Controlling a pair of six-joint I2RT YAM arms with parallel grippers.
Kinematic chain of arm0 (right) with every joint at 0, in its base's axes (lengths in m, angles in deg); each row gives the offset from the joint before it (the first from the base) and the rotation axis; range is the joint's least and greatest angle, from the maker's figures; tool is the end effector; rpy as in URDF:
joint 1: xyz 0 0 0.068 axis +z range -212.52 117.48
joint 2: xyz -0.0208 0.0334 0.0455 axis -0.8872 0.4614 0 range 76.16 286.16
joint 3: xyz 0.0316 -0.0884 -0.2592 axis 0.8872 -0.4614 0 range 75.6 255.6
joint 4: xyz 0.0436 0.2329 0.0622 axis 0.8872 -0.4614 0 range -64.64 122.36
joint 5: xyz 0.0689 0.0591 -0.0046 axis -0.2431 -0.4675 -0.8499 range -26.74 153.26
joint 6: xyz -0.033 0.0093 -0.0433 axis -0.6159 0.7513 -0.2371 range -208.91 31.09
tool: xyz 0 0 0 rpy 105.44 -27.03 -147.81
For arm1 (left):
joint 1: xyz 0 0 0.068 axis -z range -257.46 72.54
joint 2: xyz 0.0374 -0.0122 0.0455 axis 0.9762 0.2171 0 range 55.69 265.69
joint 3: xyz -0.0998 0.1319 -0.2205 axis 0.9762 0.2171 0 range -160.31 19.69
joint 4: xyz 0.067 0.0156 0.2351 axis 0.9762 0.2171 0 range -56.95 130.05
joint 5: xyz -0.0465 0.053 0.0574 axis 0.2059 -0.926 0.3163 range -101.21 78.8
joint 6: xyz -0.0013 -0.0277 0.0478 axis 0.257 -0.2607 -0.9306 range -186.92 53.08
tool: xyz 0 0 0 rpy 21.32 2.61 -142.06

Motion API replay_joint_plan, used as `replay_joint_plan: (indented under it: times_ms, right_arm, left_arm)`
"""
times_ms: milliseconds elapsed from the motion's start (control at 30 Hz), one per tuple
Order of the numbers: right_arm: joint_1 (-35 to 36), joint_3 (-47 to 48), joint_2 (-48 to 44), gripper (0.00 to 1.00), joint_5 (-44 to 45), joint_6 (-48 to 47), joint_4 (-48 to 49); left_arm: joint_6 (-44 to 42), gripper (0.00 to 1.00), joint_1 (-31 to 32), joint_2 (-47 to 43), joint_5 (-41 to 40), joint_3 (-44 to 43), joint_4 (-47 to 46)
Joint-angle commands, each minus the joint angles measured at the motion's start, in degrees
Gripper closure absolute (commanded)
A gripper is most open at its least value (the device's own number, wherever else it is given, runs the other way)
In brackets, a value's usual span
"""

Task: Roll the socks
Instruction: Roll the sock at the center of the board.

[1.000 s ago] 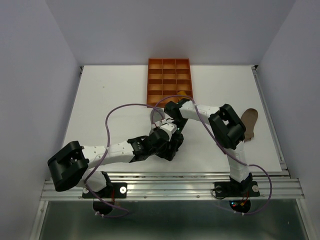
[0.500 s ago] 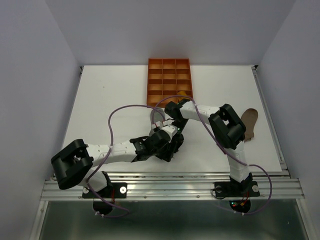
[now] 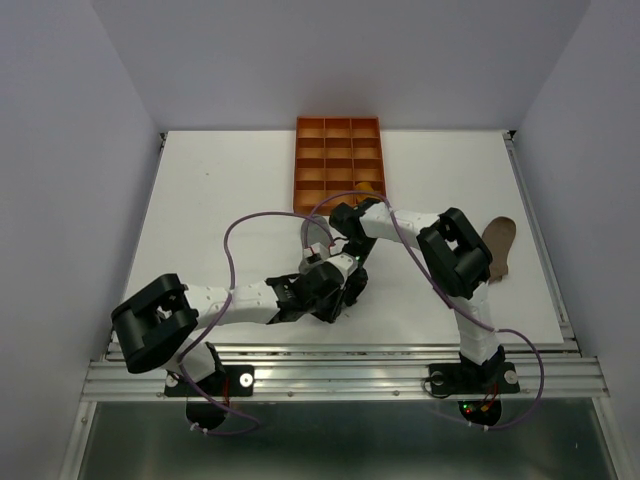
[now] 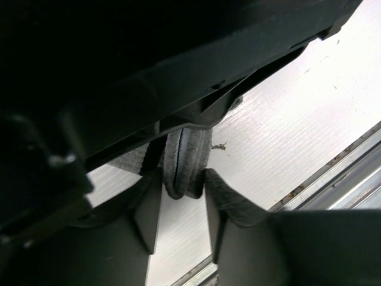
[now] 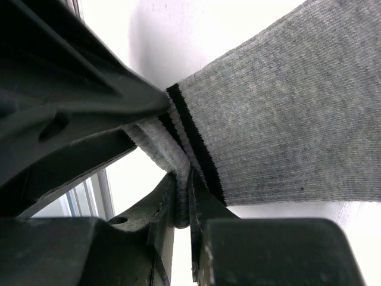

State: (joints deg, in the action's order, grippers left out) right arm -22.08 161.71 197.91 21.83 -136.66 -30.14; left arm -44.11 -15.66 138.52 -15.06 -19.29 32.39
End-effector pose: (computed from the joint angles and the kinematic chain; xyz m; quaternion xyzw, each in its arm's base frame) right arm 0.2622 0.2562 0.1556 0.6312 -0.6876 -0.3563 0.0438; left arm 0.1315 -0.2398 0.1878 0.2935 0.8690 -0.2444 0.3145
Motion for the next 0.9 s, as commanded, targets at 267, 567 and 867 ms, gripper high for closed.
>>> replay_joint_plan:
  times_ms: [267, 567, 867]
  right_arm:
    - [-0.19, -1.64, -1.43, 0.92, 1.96, -0.85, 4.84]
    - [-0.81, -2.7, -5.64, 0.67, 0.21, -3.49, 5.37]
    - [-5.37, -2.87, -10.74, 0.55, -0.58, -3.5, 6.42]
  left_arm:
    - [1.44, 1.0, -0.36, 1.54, 1.48, -0.39, -4.17]
    - [7.42, 1.0, -1.24, 4.19, 2.98, 0.22, -5.84]
    - [10.32, 1.0, -2.12, 3.13, 3.24, 2.24, -6.98]
